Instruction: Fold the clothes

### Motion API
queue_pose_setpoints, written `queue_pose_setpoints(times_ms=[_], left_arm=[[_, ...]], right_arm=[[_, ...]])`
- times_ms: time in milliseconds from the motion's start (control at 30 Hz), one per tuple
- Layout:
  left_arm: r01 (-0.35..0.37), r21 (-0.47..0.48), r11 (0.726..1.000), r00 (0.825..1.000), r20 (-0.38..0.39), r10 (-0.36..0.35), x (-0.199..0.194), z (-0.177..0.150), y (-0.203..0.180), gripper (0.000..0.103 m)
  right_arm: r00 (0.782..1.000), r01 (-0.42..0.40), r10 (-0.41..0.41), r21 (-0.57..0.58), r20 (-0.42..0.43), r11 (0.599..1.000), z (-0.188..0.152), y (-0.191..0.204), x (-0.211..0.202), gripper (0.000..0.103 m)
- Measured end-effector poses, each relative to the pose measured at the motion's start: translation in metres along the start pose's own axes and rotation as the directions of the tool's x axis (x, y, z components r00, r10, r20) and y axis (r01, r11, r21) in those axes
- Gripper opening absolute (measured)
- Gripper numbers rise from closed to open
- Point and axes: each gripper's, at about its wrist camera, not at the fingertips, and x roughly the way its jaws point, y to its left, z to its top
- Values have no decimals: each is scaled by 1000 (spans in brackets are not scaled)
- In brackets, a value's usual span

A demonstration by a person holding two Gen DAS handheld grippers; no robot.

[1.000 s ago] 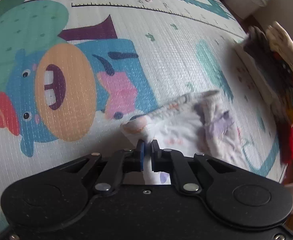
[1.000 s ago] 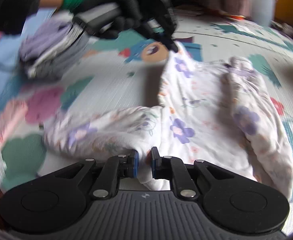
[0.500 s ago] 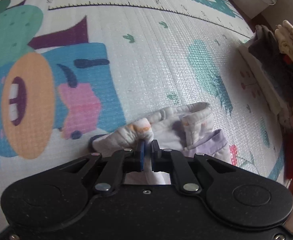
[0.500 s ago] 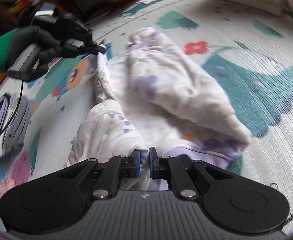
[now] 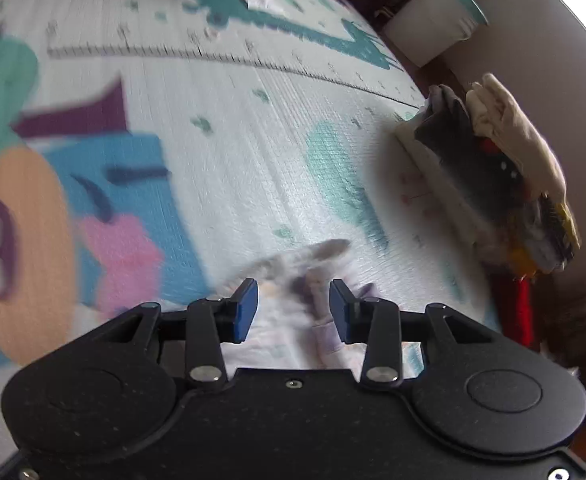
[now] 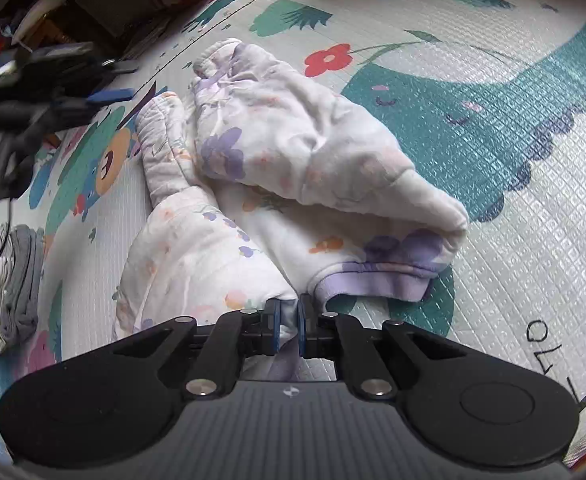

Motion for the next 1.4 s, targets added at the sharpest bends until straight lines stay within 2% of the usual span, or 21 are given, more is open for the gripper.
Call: queue_pose_setpoints(times_ms=[67, 167, 267, 333, 367, 400, 533, 600, 633, 700, 767, 833, 900, 933, 967, 1033, 1067, 1167, 1300, 1333, 1400], left_arm=[[-46, 111, 993, 998, -40, 50, 7, -11, -8, 36], [-80, 183, 980, 995, -37, 88, 27, -27, -20, 36], [-173, 248, 953, 982, -31, 186, 59, -38, -32, 35], [-210, 325, 922, 973, -19, 229, 76, -48, -42, 41], [-216, 361, 907, 971, -18, 239, 77, -49, -47, 48], [-221, 393, 893, 968, -23, 249, 78, -51, -52, 49], [-170, 466, 868, 975, -52, 218, 46, -46, -62, 49], [-76, 495, 865, 981, -117, 153, 22, -54, -65, 49], [-8, 489, 872, 981, -167, 102, 11, -63, -65, 50], [124, 464, 877, 965, -260, 1, -10, -86, -62, 52], [219, 434, 874, 933, -354, -58, -26, -119, -55, 52], [248, 422, 872, 898, -438, -44, -35, -155, -45, 52], [237, 406, 883, 867, -499, -4, -39, -186, -30, 52], [234, 389, 891, 854, -521, 3, -41, -199, -22, 52], [223, 372, 901, 851, -526, 6, -44, -209, -16, 52], [199, 337, 920, 848, -530, 10, -48, -229, -5, 52], [198, 312, 929, 860, -511, -12, -52, -234, -2, 52], [205, 228, 952, 874, -479, -73, -57, -242, 1, 52], [183, 293, 938, 892, -450, -33, -57, -250, -13, 51], [169, 293, 941, 898, -438, -24, -57, -250, -14, 48], [129, 280, 951, 910, -414, -2, -54, -249, -14, 26]], right_arm=[[1000, 1, -1, -3, 4, 1000, -1, -1, -2, 10], [1000, 6, -6, -5, 5, 1000, -2, 0, -2, 10], [1000, 20, -19, -27, 4, 999, -1, 3, -2, 10], [1000, 32, -32, -49, 0, 998, 0, 6, -2, 11], [999, 36, -36, -65, -3, 997, 0, 8, -2, 11], [999, 40, -40, -81, -6, 996, 1, 10, -2, 12], [999, 51, -52, -124, -6, 991, 3, 16, -5, 15], [998, 58, -58, -163, 1, 985, 3, 20, -7, 17], [998, 62, -62, -182, 5, 981, 3, 23, -8, 18], [998, 70, -68, -219, 16, 973, 1, 27, -10, 23], [997, 75, -72, -235, 24, 969, 0, 29, -13, 28], [997, 76, -72, -222, 28, 972, 1, 27, -14, 29], [997, 72, -68, -199, 27, 977, 1, 24, -14, 29], [997, 71, -67, -189, 27, 979, 1, 23, -13, 29], [997, 71, -68, -180, 26, 981, 1, 22, -13, 29], [997, 75, -71, -176, 27, 982, 1, 22, -12, 29], [997, 77, -73, -177, 27, 981, 1, 22, -11, 29], [996, 84, -81, -169, 26, 982, -1, 20, -9, 30], [995, 97, -93, -170, 29, 981, -1, 20, -6, 30], [995, 99, -96, -171, 29, 980, -1, 20, -6, 31], [994, 105, -101, -173, 33, 979, -2, 20, -6, 33]])
